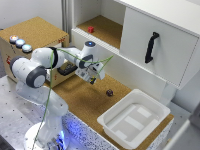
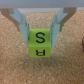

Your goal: Put the yellow block on the table

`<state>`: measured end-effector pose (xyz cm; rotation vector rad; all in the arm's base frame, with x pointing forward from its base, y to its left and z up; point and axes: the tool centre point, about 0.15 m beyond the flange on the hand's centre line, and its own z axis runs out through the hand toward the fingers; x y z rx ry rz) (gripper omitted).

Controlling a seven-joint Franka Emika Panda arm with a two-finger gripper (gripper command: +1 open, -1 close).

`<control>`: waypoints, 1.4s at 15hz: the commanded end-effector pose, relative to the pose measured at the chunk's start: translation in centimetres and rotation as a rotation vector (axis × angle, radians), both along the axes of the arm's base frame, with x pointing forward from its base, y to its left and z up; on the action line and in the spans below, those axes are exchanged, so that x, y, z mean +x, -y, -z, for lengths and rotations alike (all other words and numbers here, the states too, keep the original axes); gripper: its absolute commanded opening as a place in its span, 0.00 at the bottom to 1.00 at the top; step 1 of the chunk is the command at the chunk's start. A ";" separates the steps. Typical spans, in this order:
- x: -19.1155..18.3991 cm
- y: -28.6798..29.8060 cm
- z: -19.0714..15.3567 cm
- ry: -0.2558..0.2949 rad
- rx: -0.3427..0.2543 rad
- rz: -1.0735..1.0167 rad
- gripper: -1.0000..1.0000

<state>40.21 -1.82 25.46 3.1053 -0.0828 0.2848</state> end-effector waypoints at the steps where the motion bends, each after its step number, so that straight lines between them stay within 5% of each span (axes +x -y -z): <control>1: 3.9 1.5 3.2 -0.025 0.003 0.003 0.00; 9: 3.5 2.5 3.6 -0.074 0.005 0.044 0.00; 10: 3.2 2.4 3.5 -0.087 0.008 0.048 1.00; 21: 0.3 0.2 -5.3 0.020 0.026 0.057 1.00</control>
